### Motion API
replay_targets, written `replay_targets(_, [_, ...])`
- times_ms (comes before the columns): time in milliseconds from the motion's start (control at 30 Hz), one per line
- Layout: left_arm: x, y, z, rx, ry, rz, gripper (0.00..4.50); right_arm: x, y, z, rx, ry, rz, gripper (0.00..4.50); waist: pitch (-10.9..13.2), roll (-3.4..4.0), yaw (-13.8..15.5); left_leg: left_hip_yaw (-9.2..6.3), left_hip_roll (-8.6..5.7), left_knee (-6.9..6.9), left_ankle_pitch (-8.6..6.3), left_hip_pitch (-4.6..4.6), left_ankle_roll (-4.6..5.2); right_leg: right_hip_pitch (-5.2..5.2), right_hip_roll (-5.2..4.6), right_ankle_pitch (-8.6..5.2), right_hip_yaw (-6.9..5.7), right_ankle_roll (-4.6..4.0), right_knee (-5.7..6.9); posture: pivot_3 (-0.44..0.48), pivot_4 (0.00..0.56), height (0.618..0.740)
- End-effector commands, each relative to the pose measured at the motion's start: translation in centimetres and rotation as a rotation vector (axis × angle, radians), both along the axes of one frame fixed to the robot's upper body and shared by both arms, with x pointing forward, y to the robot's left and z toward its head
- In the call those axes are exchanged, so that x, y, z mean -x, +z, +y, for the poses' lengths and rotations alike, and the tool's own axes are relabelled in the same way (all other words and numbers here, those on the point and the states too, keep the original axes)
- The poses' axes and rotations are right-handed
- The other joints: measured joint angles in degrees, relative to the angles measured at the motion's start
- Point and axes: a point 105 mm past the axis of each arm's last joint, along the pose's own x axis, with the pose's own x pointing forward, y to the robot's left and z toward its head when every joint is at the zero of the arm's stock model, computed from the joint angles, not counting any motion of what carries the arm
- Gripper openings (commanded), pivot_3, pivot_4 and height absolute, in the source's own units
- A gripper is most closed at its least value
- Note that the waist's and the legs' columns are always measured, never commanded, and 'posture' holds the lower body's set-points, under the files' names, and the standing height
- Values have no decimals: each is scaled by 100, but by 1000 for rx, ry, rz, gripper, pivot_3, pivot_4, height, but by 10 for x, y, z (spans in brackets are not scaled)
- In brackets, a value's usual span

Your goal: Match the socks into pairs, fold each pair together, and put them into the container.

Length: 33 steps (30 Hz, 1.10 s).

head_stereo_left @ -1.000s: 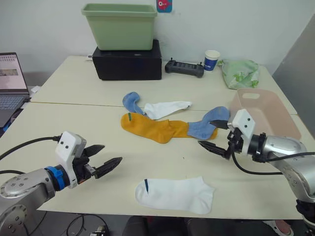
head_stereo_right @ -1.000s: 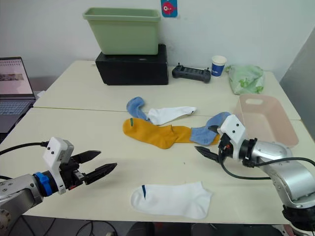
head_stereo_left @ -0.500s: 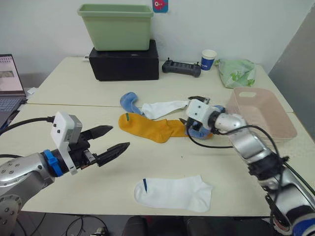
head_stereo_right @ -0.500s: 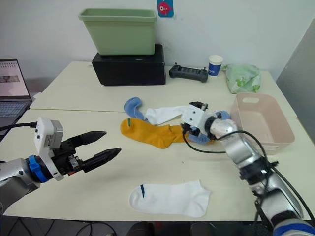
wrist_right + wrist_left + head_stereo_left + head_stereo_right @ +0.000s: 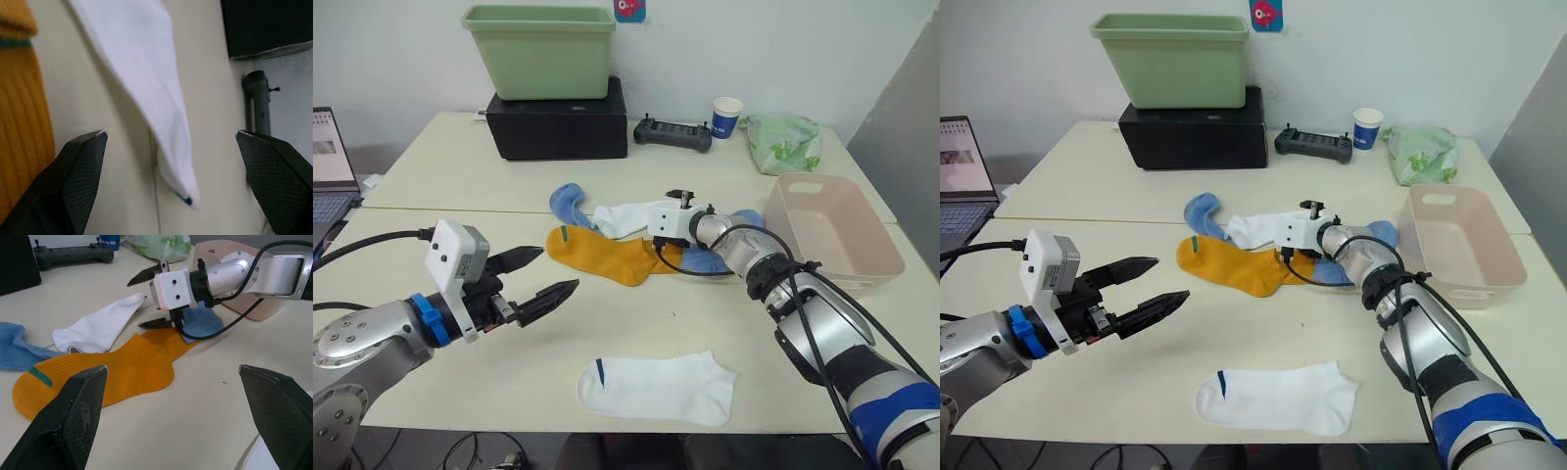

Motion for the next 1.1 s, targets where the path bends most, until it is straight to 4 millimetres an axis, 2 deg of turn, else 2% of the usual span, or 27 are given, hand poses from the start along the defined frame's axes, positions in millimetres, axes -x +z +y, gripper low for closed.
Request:
replay_targets(33, [3, 3, -3, -19, -12, -32, 4500, -5, 9, -6, 12, -17, -17, 3584, 0, 0, -11, -4, 0, 0, 0, 0, 0, 1, 0, 0, -3, 0, 1, 0, 150, 719])
replay_targets(367, [-4, -8, 5, -29, -2, -27, 4500, -9, 18, -2, -52, -50, -38, 38, 1, 1, -43, -9, -1, 4, 0, 4, 0, -3, 2, 0, -5, 0, 27, 0, 150, 719])
replay_targets(567, [-3, -10, 6, -35, -2, -34, 4500, -9, 30, 2, -116, -22, -84, 38, 1, 1, -46, -9, -1, 5, 0, 4, 0, -5, 3, -2, -5, -2, 37, 0, 150, 719])
replay_targets(733, [-3, -11, 7, -35, 14, -33, 4500, -4, 74, -6, -220, 59, -206, 38, 2, 4, -33, -10, -1, 6, 0, 3, 0, -5, 2, -2, -6, -2, 40, 0, 150, 719])
replay_targets(967, [-4, -10, 3, -33, 6, -32, 4500, 20, 118, -22, -283, 145, -318, 38, 2, 4, -24, -17, 0, 5, 0, 3, 1, -3, 3, -2, -11, -1, 41, 0, 150, 719])
replay_targets(1033, [-4, -10, 1, -32, -2, -28, 4500, 29, 128, -30, -301, 159, -330, 38, 3, 4, -20, -18, 0, 5, 0, 3, 1, -4, 3, -2, -12, -1, 43, 0, 150, 719])
replay_targets(1100, [-4, -10, -1, -31, -9, -24, 4500, 42, 141, -49, -314, 179, -348, 38, 3, 4, -16, -17, 0, 6, 0, 3, 1, -3, 2, -2, -11, -1, 43, 0, 150, 719])
